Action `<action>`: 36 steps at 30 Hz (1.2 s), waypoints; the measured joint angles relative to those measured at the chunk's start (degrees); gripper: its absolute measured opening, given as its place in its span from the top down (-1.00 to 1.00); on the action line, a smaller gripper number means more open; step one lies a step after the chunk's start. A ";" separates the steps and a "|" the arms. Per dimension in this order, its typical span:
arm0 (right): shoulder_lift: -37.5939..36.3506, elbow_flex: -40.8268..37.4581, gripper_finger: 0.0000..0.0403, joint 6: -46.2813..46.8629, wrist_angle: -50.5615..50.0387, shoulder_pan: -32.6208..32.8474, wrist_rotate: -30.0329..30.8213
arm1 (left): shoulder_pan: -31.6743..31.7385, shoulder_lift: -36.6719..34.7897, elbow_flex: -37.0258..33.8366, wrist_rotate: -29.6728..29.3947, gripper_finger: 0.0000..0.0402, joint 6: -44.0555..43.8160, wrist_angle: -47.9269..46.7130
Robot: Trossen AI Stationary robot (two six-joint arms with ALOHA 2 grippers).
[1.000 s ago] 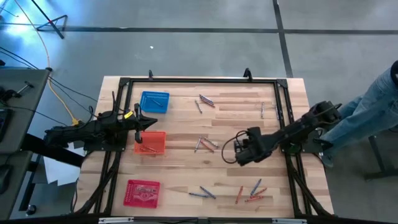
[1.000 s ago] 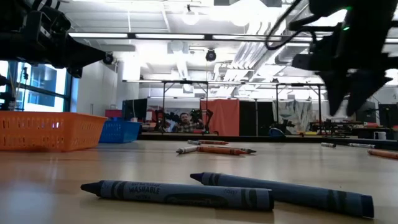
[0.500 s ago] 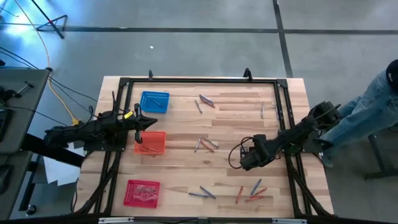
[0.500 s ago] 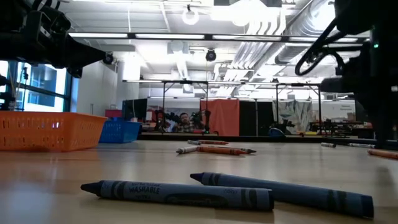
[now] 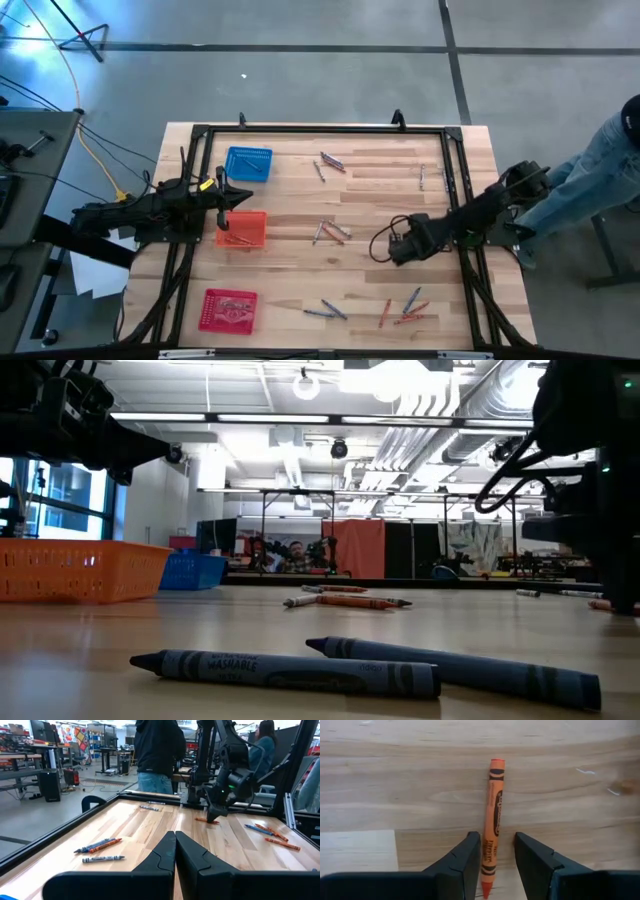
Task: Sort crayons
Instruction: Put the orange crayon into the orange bin
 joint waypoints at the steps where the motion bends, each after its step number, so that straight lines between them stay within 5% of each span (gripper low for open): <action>1: 0.01 -0.01 0.41 -1.08 0.02 -0.49 -0.01 | 0.00 0.00 0.00 0.00 1.00 -0.01 0.02; 12: 0.30 0.34 0.93 -7.32 0.64 -2.72 2.83 | 0.00 0.00 0.00 0.00 1.00 -0.01 0.02; 20: 0.59 0.03 0.97 -8.36 1.94 -0.92 13.11 | 0.00 0.00 -0.01 0.00 1.00 -0.01 0.01; 25: 0.54 0.66 0.97 -9.55 6.00 -0.79 26.90 | 0.00 0.00 -0.01 0.00 1.00 0.01 0.01; 30: 0.49 4.60 0.99 -23.38 15.28 -3.50 36.56 | -0.02 0.00 0.00 0.00 1.00 0.01 0.02; 36: 0.42 9.20 0.99 -54.45 39.04 -8.05 37.02 | 0.00 0.01 -0.01 0.00 1.00 -0.01 0.01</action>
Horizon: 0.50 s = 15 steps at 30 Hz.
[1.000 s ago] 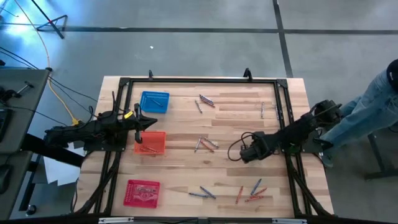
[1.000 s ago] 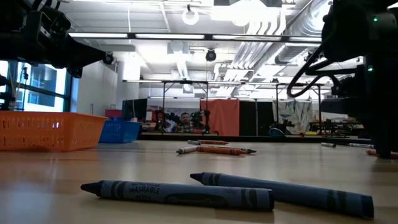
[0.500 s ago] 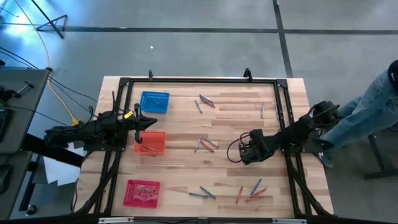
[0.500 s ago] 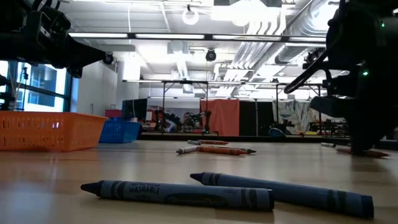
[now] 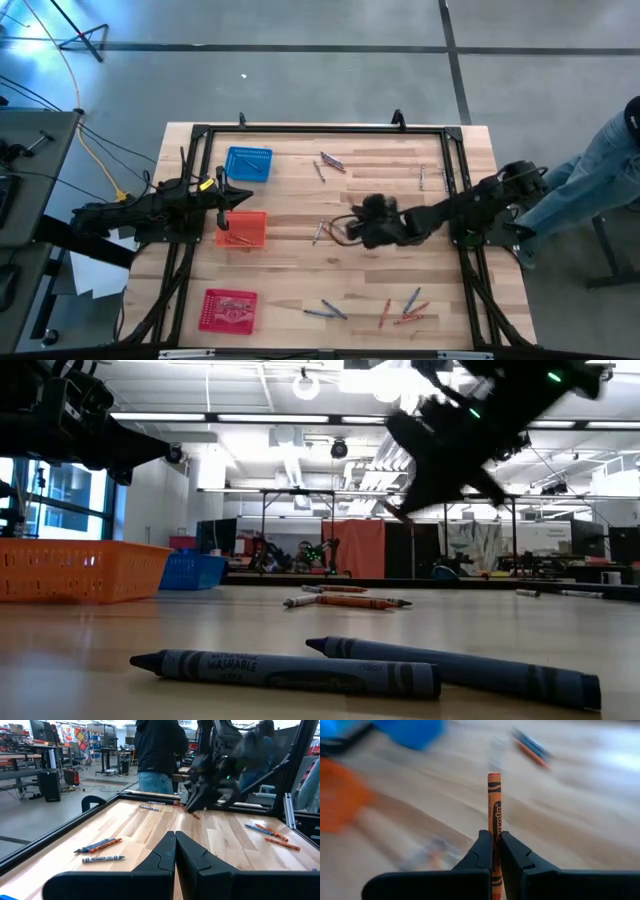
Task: Sort crayons
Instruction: Put the orange crayon into the orange bin
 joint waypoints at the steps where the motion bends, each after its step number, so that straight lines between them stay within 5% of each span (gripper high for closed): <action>1: 0.06 0.53 0.99 -5.17 4.68 -0.68 -0.53 | 0.00 -0.01 0.01 0.00 1.00 0.01 -0.01; 8: 0.41 1.60 1.00 -26.08 29.69 -5.49 -7.59 | 0.00 -0.01 0.01 0.00 1.00 0.01 0.01; 15: 13.20 11.40 1.00 -29.70 35.18 -11.41 -19.80 | 0.00 0.01 0.01 -0.01 1.00 0.01 0.02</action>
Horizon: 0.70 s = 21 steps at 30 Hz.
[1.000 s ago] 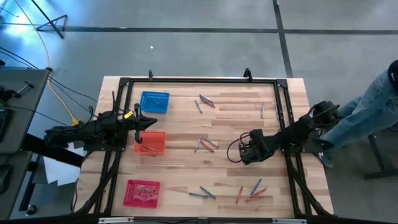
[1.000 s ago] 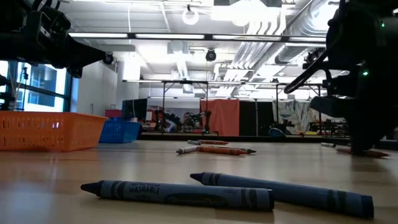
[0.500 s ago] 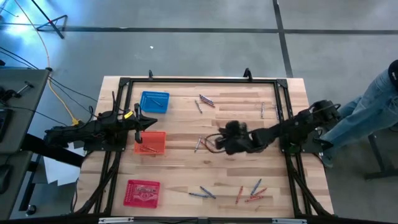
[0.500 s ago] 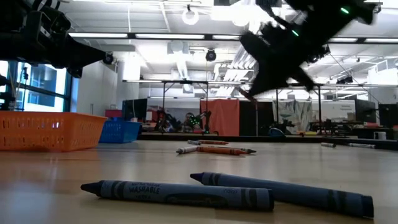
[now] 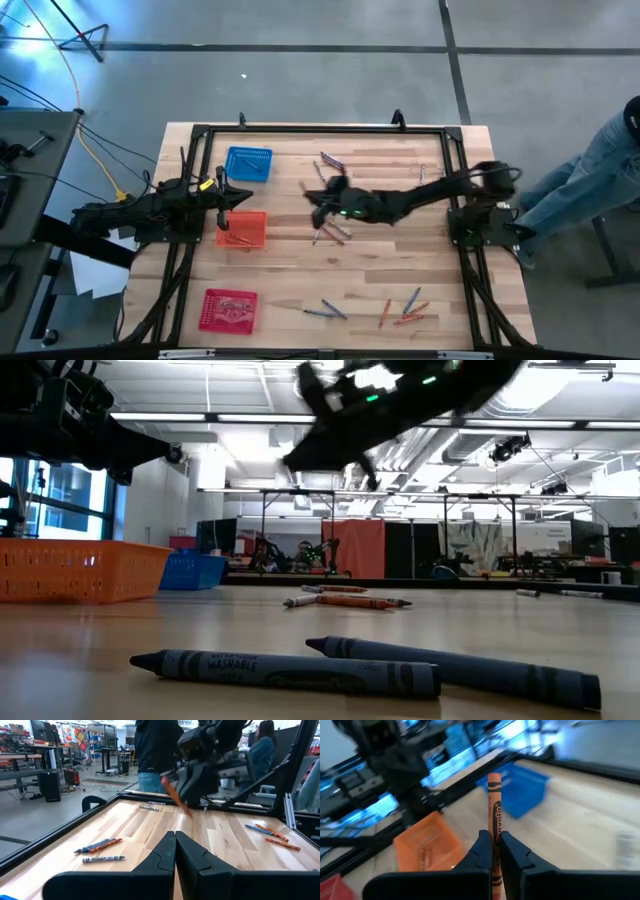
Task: Sort crayons
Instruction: Put the orange crayon into the orange bin
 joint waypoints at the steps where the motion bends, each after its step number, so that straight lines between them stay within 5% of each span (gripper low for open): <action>1: 2.84 2.81 1.00 -0.91 0.01 -0.60 -1.82 | 0.00 0.01 0.01 0.00 1.00 -0.01 -0.03; 8: 16.92 21.65 1.00 -7.26 -0.61 -3.55 -19.89 | 0.00 0.01 0.00 0.01 1.00 -0.02 -0.02; 16: 29.10 41.57 1.00 -9.67 -10.68 -3.53 -31.95 | 0.00 0.00 0.00 0.01 1.00 -0.01 -0.02; 21: 33.64 48.28 1.00 -9.55 -14.64 -3.07 -34.19 | -0.02 0.01 -0.01 0.01 1.00 0.00 -0.02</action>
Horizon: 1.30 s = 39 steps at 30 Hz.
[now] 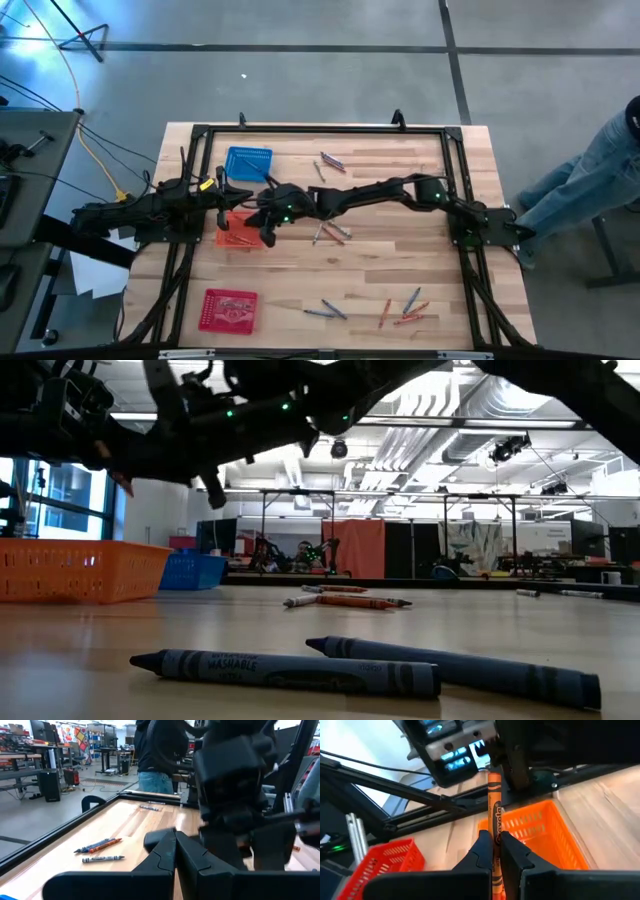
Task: Sort crayons
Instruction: Put the orange crayon into the orange bin
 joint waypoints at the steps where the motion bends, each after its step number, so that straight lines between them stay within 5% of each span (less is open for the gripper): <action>1: 0.57 1.04 1.00 -0.07 -0.29 0.16 0.03 | 0.02 0.00 0.00 0.00 1.00 -0.02 0.00; 24: 4.92 6.35 1.00 -2.74 -12.18 2.10 13.25 | 0.02 -0.02 0.02 0.00 1.00 0.00 -0.02; 39: 4.92 6.32 1.00 -3.08 -13.16 2.55 13.66 | 0.02 -0.01 0.01 0.00 1.00 -0.01 -0.02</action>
